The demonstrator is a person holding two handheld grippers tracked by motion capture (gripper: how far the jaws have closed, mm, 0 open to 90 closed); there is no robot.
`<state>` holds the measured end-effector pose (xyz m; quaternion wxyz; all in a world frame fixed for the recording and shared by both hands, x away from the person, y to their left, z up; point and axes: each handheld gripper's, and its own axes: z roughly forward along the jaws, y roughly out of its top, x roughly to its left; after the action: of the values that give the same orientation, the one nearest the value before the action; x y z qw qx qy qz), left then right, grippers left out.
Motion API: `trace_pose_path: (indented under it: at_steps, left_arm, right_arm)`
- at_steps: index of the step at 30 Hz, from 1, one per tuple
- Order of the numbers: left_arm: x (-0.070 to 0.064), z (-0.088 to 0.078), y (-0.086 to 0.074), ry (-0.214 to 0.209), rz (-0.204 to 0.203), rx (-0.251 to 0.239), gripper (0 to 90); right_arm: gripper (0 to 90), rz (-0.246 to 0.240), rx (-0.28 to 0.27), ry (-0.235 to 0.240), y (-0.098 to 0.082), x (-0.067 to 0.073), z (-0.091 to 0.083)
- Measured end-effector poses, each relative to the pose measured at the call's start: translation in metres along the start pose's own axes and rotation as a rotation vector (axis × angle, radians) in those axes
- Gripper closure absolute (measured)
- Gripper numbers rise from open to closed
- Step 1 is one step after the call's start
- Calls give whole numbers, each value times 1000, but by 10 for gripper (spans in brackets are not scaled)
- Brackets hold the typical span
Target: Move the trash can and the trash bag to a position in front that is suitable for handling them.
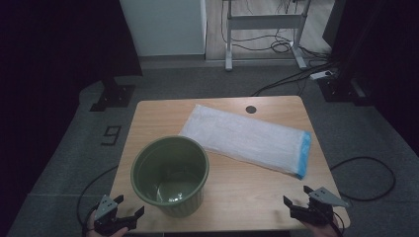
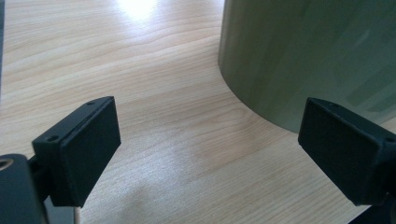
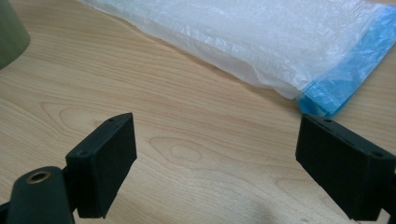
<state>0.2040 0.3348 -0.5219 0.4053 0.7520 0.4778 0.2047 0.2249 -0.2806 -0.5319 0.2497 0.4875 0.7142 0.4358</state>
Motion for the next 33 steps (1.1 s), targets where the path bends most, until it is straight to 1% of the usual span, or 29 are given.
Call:
trace_pose_path:
  at_steps: [2,5,6,7,8,10,11,12,14,15,16,17,18,19,20,21,23,24,26,29,33]
  left_arm:
    - [-1,-1,1,-5,8,-3,50]
    - [-4,-3,1,-32,32,-13,51]
    - [-4,-3,1,-32,32,-13,50]
    - [-6,-5,1,-52,60,-14,50]
    - [-7,-5,2,-61,71,-15,50]
    - [-8,-6,3,-81,84,-19,52]
    - [-8,-6,3,-81,84,-19,53]
    - [-10,-6,4,-100,93,-22,53]
    - [-12,-7,6,-120,107,-26,54]
    - [-12,-7,6,-120,107,-26,54]
    - [-16,-6,10,-154,121,-43,58]
    - [-16,-6,10,-154,121,-43,62]
    - [-20,-4,15,-189,152,-63,63]
    - [-20,-4,15,-189,152,-63,65]
    - [-27,0,24,-218,188,-76,71]
    - [-27,0,24,-218,188,-76,83]
    - [-32,3,28,-241,208,-81,90]
    - [-33,5,30,-246,218,-79,96]
    - [-36,8,33,-271,233,-72,86]
    - [-38,14,37,-273,240,-69,78]
    - [-42,24,44,-286,246,-68,79]
  right_arm:
    - [119,1,1,0,0,-2,0]
    - [119,24,-4,-4,-1,-7,-2]
    - [119,24,-4,-4,-1,-7,-2]
    - [120,35,-9,-7,-1,-10,-4]
    - [120,37,-12,-10,-1,-10,-4]
    - [120,40,-15,-16,-1,-12,-5]
    - [120,41,-16,-18,-1,-12,-5]
    - [120,41,-16,-21,-1,-13,-4]
    - [121,42,-14,-22,-2,-14,-4]
    - [122,43,-12,-19,-2,-15,-4]
    - [122,43,-11,-16,-3,-15,-4]
    - [122,43,-11,-16,-3,-15,-4]
    - [125,38,-8,-12,-3,-16,-3]
    - [125,35,-5,-8,-4,-16,-2]
    - [125,32,1,-3,-4,-16,-1]
    - [125,32,1,-3,-4,-16,-1]
    - [125,18,5,1,-4,-14,1]
    - [125,14,6,3,-4,-13,1]
    - [127,10,4,8,-4,-12,1]
    - [128,2,5,14,-5,-12,2]
    - [129,-6,4,21,-5,-12,2]
